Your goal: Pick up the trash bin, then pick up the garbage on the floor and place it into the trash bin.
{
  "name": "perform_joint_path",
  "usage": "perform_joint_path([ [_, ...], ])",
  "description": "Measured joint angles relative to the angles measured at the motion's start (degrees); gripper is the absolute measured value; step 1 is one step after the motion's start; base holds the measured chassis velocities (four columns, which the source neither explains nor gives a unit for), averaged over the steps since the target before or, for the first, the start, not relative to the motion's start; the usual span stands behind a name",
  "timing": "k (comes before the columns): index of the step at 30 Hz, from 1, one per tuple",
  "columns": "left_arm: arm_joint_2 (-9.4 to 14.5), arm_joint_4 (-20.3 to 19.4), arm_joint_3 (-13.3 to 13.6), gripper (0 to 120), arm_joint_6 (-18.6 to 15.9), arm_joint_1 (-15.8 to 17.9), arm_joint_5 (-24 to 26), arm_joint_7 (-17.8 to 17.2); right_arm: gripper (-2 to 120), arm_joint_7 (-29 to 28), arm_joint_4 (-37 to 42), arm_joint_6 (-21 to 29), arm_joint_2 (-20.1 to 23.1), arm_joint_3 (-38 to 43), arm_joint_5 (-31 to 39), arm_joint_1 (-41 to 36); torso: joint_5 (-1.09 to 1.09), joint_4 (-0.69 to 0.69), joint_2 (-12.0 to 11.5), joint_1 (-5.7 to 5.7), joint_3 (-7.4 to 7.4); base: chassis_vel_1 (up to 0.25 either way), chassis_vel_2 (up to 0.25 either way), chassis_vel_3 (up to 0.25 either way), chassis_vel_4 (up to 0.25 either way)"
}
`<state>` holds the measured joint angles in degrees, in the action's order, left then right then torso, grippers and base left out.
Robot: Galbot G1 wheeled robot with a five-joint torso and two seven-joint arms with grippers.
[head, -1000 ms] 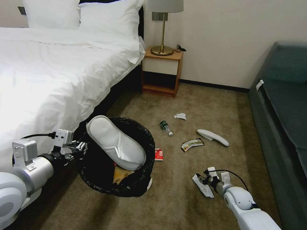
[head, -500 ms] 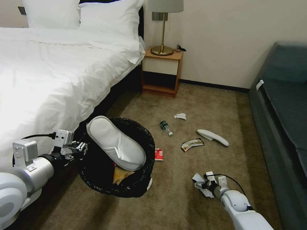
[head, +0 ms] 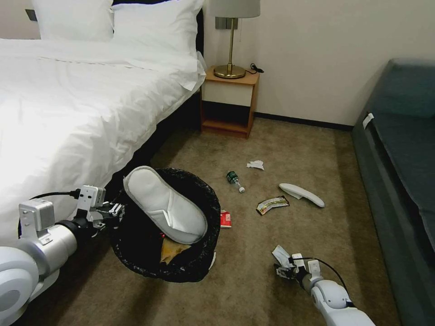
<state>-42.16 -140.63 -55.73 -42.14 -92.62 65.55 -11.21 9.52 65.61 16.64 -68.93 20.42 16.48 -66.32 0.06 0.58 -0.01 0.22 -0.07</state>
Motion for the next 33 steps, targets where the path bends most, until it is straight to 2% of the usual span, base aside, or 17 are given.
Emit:
perform_joint_path([
  [2, 0.04, -0.05, 0.06, 1, 0.0, -0.03, 0.02, -0.01, 68, 0.01, -0.1, -0.19, 0.09, 0.15, 0.04, 0.0, -0.02, 0.01, 0.0, 0.0, 0.0, 0.0, 0.0, 0.0, 0.0],
  [3, 0.04, -0.05, 0.06, 1, 0.0, -0.03, 0.02, -0.01, 68, 0.01, -0.1, -0.19, 0.09, 0.15, 0.04, 0.0, -0.02, 0.01, 0.0, 0.0, 0.0, 0.0, 0.0, 0.0, 0.0],
  [5, 0.11, -0.03, 0.16, 1, 0.0, -0.01, 0.02, -0.02, 57, -0.07, 0.12, -0.24, 0.17, 0.23, 0.01, -0.12, -0.01, 0.0, 0.01, 0.0, 0.0, 0.0, 0.0, 0.0, 0.0],
  [6, 0.11, -0.03, 0.16, 1, 0.0, -0.01, 0.02, -0.02, 57, -0.07, 0.12, -0.24, 0.17, 0.23, 0.01, -0.12, -0.01, 0.0, 0.01, 0.0, 0.0, 0.0, 0.0, 0.0, 0.0],
  [7, 0.15, 0.02, 0.22, 1, 0.0, 0.02, 0.03, 0.0, 51, -0.14, 0.47, -0.23, 0.16, 0.23, 0.01, -0.27, -0.07, -0.02, 0.0, 0.0, 0.0, 0.0, 0.0, 0.0, 0.0],
  [9, 0.16, 0.05, 0.23, 1, 0.0, 0.03, 0.03, 0.01, 48, -0.21, 0.62, -0.23, 0.14, 0.24, 0.0, -0.35, -0.08, -0.02, 0.0, 0.0, -0.01, 0.0, 0.0, 0.0, 0.0],
  [10, 0.17, 0.13, 0.24, 1, 0.0, 0.08, 0.01, 0.0, 42, -0.29, 0.94, -0.21, 0.16, 0.23, 0.01, -0.56, -0.06, -0.03, 0.0, 0.0, -0.01, 0.0, 0.0, 0.0, 0.0],
  [12, 0.18, 0.18, 0.24, 1, 0.0, 0.11, 0.01, 0.02, 39, -0.31, 1.12, -0.16, 0.15, 0.2, 0.02, -0.65, -0.06, -0.03, 0.0, 0.0, -0.01, 0.0, 0.0, 0.0, 0.0],
  [13, 0.23, 0.25, 0.24, 1, 0.0, 0.16, 0.01, 0.14, 30, -0.33, 1.39, -0.02, 0.14, 0.12, 0.07, -0.74, -0.09, -0.03, 0.0, 0.0, -0.01, 0.0, 0.0, 0.0, 0.0],
  [14, 0.23, 0.25, 0.24, 1, 0.0, 0.16, 0.01, 0.14, 30, -0.33, 1.39, -0.02, 0.14, 0.12, 0.07, -0.74, -0.09, -0.03, 0.0, 0.0, -0.01, 0.0, 0.0, 0.0, 0.0],
  [16, 0.28, 0.43, 0.22, 1, 0.0, 0.23, 0.01, 0.29, 17, -0.39, 1.42, 0.03, -0.11, -0.01, 0.04, -0.64, -0.08, -0.03, 0.0, 0.0, -0.02, 0.0, 0.0, 0.0, 0.0],
  [19, 0.28, 0.47, 0.2, 1, 0.0, 0.25, 0.01, 0.31, 11, -0.39, 1.5, 0.06, -0.19, -0.03, 0.04, -0.64, -0.09, -0.03, 0.0, 0.0, -0.02, 0.0, 0.0, 0.0, 0.0],
  [21, 0.15, 0.5, 0.18, 1, 0.0, 0.29, 0.0, 0.32, 1, -0.78, 3.0, 0.15, -0.24, 0.13, -0.05, -1.01, -0.09, -0.03, -0.01, 0.0, -0.02, 0.0, 0.0, 0.0, 0.0],
  [33, -0.07, 0.24, 0.03, 1, 0.0, 0.29, 0.1, 0.32, 0, -1.98, 17.9, 2.06, 2.51, 2.96, 4.45, -4.8, -0.06, -0.02, -0.01, 0.0, -0.02, 0.0, 0.0, 0.0, 0.0],
])
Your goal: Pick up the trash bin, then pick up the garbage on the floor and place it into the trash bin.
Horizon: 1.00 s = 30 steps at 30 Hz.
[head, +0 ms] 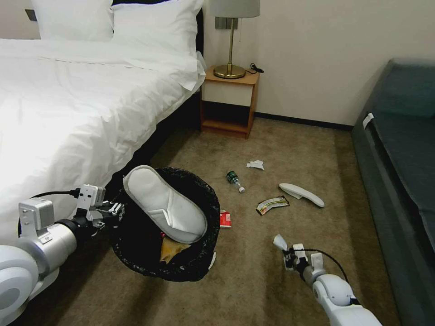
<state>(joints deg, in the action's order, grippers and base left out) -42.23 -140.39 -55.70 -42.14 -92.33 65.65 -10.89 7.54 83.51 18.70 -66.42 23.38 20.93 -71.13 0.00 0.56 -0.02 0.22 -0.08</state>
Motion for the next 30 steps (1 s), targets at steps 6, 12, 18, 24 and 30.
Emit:
perform_joint_path([
  [6, -0.09, -0.36, -0.23, 1, 0.0, -0.32, -0.01, -0.03, 0, -0.47, 11.44, 1.81, 2.3, 1.88, 2.86, -2.01, 0.01, 0.0, 0.0, 0.0, 0.0, 0.0, 0.0, 0.0, 0.0],
  [12, -0.09, -0.47, -0.07, 1, 0.0, -0.31, -0.01, -0.15, 0, -2.04, 21.79, 4.16, 5.27, 2.76, 7.22, -2.02, 0.02, 0.0, 0.0, 0.0, 0.01, 0.0, 0.0, 0.0, 0.0],
  [18, 0.2, -0.19, 0.29, 1, 0.0, 0.1, 0.02, -0.23, 0, -3.22, 34.11, 7.41, 11.16, 1.08, 17.18, 5.59, 0.02, 0.0, 0.0, 0.0, 0.0, 0.0, 0.0, 0.0, 0.0],
  [24, 0.27, 0.3, 0.75, 1, 0.0, 0.48, 0.03, -0.26, 0, -2.19, 39.03, 10.6, 13.35, -2.19, 30.86, 14.91, 0.01, -0.01, 0.0, 0.0, 0.0, 0.0, 0.0, 0.0, 0.0],
  [30, 0.47, 0.51, 0.96, 1, 0.0, 0.63, 0.03, -0.31, 0, 0.4, 40.75, 12.2, 13.27, -6.43, 37.02, 21.32, 0.0, 0.0, 0.0, 0.0, 0.0, 0.0, 0.0, 0.0, 0.0],
])
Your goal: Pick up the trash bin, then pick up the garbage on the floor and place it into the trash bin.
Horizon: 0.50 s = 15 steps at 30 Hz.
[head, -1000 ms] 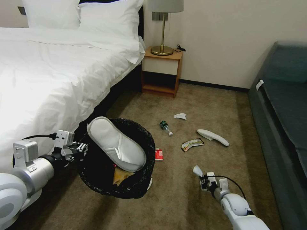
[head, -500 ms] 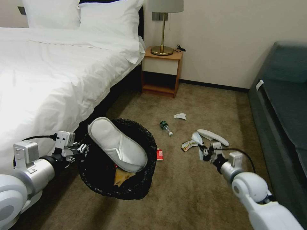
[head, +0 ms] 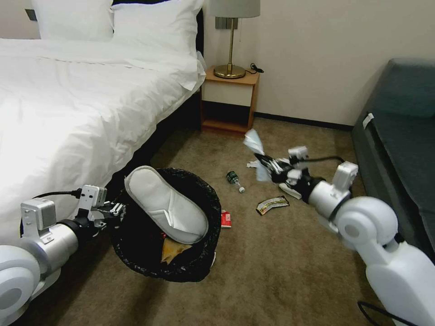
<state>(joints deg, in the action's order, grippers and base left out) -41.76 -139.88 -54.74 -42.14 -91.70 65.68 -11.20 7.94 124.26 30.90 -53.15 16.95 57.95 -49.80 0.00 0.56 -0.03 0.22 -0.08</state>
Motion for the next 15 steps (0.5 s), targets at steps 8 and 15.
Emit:
perform_joint_path([
  [8, 0.43, 0.18, 0.59, 1, 0.0, 0.42, 0.16, -0.34, 0, -0.32, 1.5, 0.21, -1.54, -10.25, 1.41, 5.91, 0.01, 0.0, 0.0, 0.0, 0.0, 0.0, 0.0, 0.0, 0.0],
  [15, 0.34, 0.18, 0.6, 1, 0.0, 0.4, 0.18, -0.45, 0, -1.81, 2.65, 0.53, -2.07, -16.64, 1.38, 6.37, 0.0, 0.0, 0.0, 0.0, 0.0, 0.0, 0.0, 0.0, 0.0],
])
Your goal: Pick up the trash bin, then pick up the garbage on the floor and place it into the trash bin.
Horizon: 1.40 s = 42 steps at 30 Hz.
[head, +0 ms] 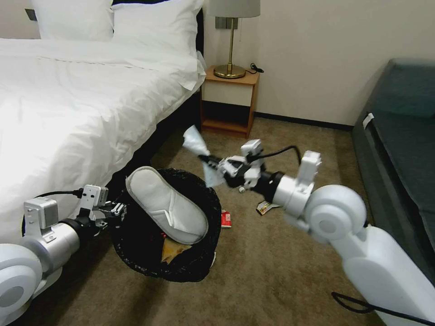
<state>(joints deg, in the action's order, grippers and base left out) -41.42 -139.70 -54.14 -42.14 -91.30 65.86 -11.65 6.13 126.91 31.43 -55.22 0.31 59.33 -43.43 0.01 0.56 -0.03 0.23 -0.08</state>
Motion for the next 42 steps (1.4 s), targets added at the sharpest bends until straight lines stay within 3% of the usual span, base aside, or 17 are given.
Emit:
perform_joint_path([
  [10, -0.1, 0.04, -0.06, 1, 0.0, 0.05, 0.0, -0.06, 2, -1.83, -0.41, 0.78, -0.3, -4.8, -1.26, -0.47, 0.0, 0.0, 0.0, 0.0, 0.0, 0.0, 0.0, 0.0, 0.0],
  [16, -0.22, 0.14, -0.07, 1, 0.0, 0.17, 0.0, 0.16, 25, -4.33, -0.88, 1.36, -0.5, -6.75, -2.18, -1.36, 0.0, 0.0, 0.0, 0.0, 0.0, 0.0, 0.0, 0.0, 0.0],
  [19, -0.21, 0.15, -0.07, 1, 0.0, 0.2, 0.0, 0.19, 29, -4.5, -0.88, 1.39, -0.55, -7.04, -2.24, -1.43, 0.0, 0.0, 0.0, 0.0, 0.0, 0.0, 0.0, 0.0, 0.0],
  [23, -0.14, 0.23, -0.14, 1, 0.0, 0.29, 0.0, 0.25, 42, -4.91, -0.87, 1.42, -0.8, -7.77, -2.52, -1.52, 0.0, 0.0, 0.0, 0.0, 0.0, 0.0, 0.0, 0.0, 0.0],
  [24, -0.11, 0.29, -0.18, 1, 0.0, 0.34, 0.0, 0.3, 54, -4.96, -0.99, 1.42, -1.05, -8.15, -2.99, -1.52, 0.0, 0.0, 0.0, 0.0, 0.0, 0.0, 0.0, 0.0, 0.0],
  [26, -0.1, 0.32, -0.19, 1, 0.0, 0.38, 0.0, 0.31, 57, -4.95, -1.11, 1.42, -1.24, -8.34, -3.19, -1.48, 0.0, 0.0, 0.0, 0.0, 0.0, 0.0, 0.0, 0.0, 0.0],
  [28, -0.1, 0.33, -0.21, 1, 0.0, 0.43, 0.01, 0.39, 69, -4.96, -1.22, 1.43, -1.59, -8.67, -3.37, -1.26, 0.0, 0.0, 0.0, 0.0, 0.0, 0.0, 0.0, 0.0, 0.0],
  [32, -0.1, 0.34, -0.28, 1, 0.0, 0.47, 0.03, 0.44, 79, -4.8, -1.41, 1.45, -1.82, -8.9, -3.88, -1.08, 0.0, 0.0, 0.0, 0.0, 0.0, 0.0, 0.0, 0.0, 0.0],
  [35, -0.1, 0.35, -0.38, 1, 0.0, 0.44, 0.08, 0.52, 93, -4.51, -1.25, 1.46, -1.85, -8.92, -4.09, -1.09, 0.0, 0.0, 0.0, 0.0, 0.0, 0.0, 0.0, 0.0, 0.0],
  [42, -0.13, 0.62, -0.39, 1, 0.01, 0.5, 0.06, 0.63, 100, -4.26, 0.76, 1.46, -1.43, -8.33, -4.05, -1.2, 0.0, 0.0, 0.0, 0.0, 0.0, 0.0, 0.0, 0.0, 0.0],
])
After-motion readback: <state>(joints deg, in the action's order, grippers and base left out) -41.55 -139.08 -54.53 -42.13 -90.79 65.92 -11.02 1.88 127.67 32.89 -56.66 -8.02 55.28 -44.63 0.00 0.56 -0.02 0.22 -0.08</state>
